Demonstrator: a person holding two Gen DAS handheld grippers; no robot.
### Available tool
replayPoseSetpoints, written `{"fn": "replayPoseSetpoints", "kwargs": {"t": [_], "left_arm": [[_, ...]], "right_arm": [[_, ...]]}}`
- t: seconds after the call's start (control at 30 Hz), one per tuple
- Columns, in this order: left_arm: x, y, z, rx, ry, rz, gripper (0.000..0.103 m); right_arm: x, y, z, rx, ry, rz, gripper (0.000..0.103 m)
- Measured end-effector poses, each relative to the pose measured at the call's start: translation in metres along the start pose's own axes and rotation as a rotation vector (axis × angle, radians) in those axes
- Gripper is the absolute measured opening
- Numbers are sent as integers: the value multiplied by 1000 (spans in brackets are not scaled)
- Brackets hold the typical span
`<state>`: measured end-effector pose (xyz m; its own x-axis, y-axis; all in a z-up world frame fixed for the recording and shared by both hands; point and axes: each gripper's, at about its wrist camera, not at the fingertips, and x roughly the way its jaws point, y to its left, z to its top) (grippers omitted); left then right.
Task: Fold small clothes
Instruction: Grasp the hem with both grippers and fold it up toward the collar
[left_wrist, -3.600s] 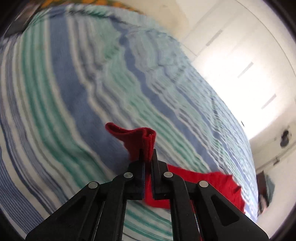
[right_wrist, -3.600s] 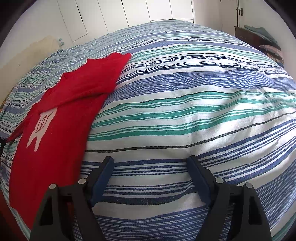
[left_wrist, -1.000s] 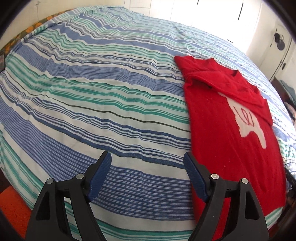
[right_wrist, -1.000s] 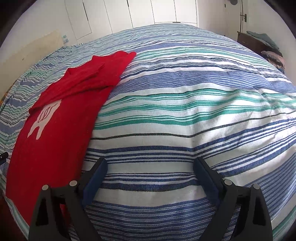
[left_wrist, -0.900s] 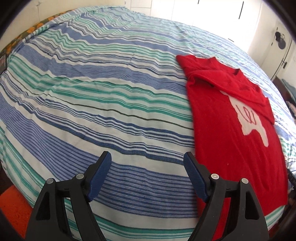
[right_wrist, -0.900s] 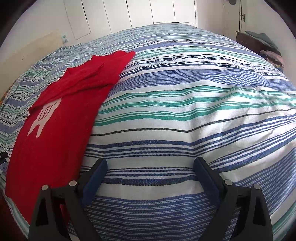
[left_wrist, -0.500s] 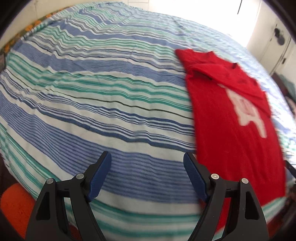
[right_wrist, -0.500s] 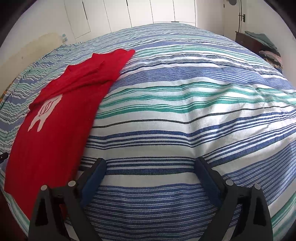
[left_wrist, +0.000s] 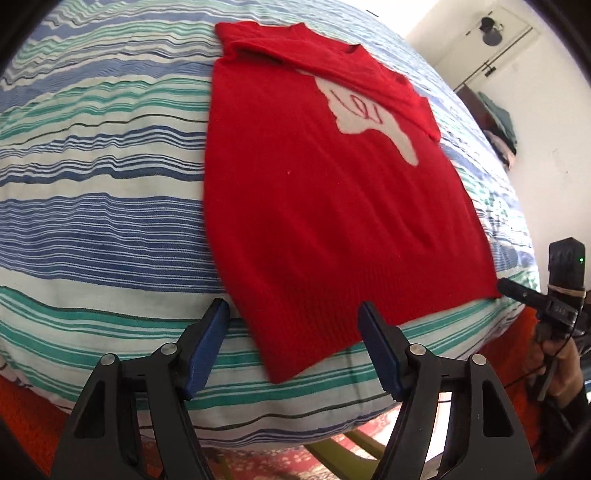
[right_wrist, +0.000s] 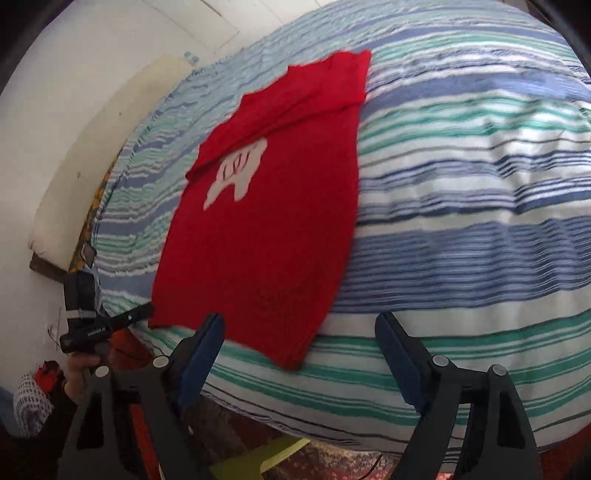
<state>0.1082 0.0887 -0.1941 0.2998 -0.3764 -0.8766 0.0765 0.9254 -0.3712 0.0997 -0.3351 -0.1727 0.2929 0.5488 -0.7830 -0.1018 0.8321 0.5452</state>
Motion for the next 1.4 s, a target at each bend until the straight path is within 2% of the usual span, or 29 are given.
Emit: {"fn": "replayPoseSetpoints", "kwargs": {"t": [0.03, 0.07, 0.1, 0.13, 0.17, 0.27, 0.37, 0.43, 0.53, 0.63, 0.77, 0.97, 1.03, 1.07, 1.1, 1.13, 1.17, 1.2, 1.23, 1.27, 1.3, 1.4], "left_arm": [[1, -1, -1, -2, 4, -11, 55], [3, -2, -1, -9, 16, -28, 17], [6, 1, -1, -26, 30, -45, 4], [6, 5, -1, -48, 24, -65, 4], [2, 8, -2, -62, 13, -81, 3], [-17, 16, -2, -122, -32, -133, 3], [-37, 19, 10, -201, -112, -220, 3], [-43, 17, 30, -218, -150, -249, 3], [-39, 15, 80, -248, -193, -277, 3], [-28, 20, 135, -261, -232, -251, 3], [0, 28, 205, -258, -230, -202, 3], [47, 43, 304, -266, -233, -141, 3], [61, 48, 324, -272, -236, -118, 3], [70, 52, 336, -281, -234, -98, 5], [78, 56, 345, -294, -230, -77, 12], [85, 60, 352, -311, -224, -57, 12], [92, 67, 357, -333, -213, -34, 25], [97, 74, 361, -358, -207, 5, 46], [97, 81, 363, -382, -218, 39, 54], [93, 87, 363, -401, -242, 59, 62], [89, 92, 362, -413, -260, 67, 65], [65, 103, 350, -423, -296, 54, 66]], "right_arm": [[7, 2, -1, -5, 9, -12, 70], [12, 5, 0, -11, 18, -18, 59], [17, 7, 2, -16, 32, -16, 34], [21, 8, 3, -19, 50, -14, 17], [23, 10, 3, -22, 62, -11, 5], [10, 13, 5, -38, 32, -5, 5], [-10, 8, 12, 25, -42, 31, 5], [-17, 6, 22, 63, -94, 57, 5], [-21, 8, 55, 86, -181, 86, 5], [-15, 8, 99, 104, -262, 94, 5], [4, 5, 168, 128, -330, 98, 5], [52, -4, 272, 135, -341, 35, 5], [67, -9, 300, 135, -339, 11, 5], [75, -13, 312, 135, -337, 0, 5], [82, -17, 321, 134, -335, -5, 5], [91, -20, 330, 137, -334, -9, 5], [99, -23, 338, 139, -326, -16, 7], [105, -28, 344, 143, -315, -32, 12], [112, -31, 349, 149, -301, -52, 17], [117, -33, 351, 158, -291, -77, 33], [116, -34, 351, 165, -292, -97, 46], [99, -28, 349, 120, -334, -111, 47]]}}
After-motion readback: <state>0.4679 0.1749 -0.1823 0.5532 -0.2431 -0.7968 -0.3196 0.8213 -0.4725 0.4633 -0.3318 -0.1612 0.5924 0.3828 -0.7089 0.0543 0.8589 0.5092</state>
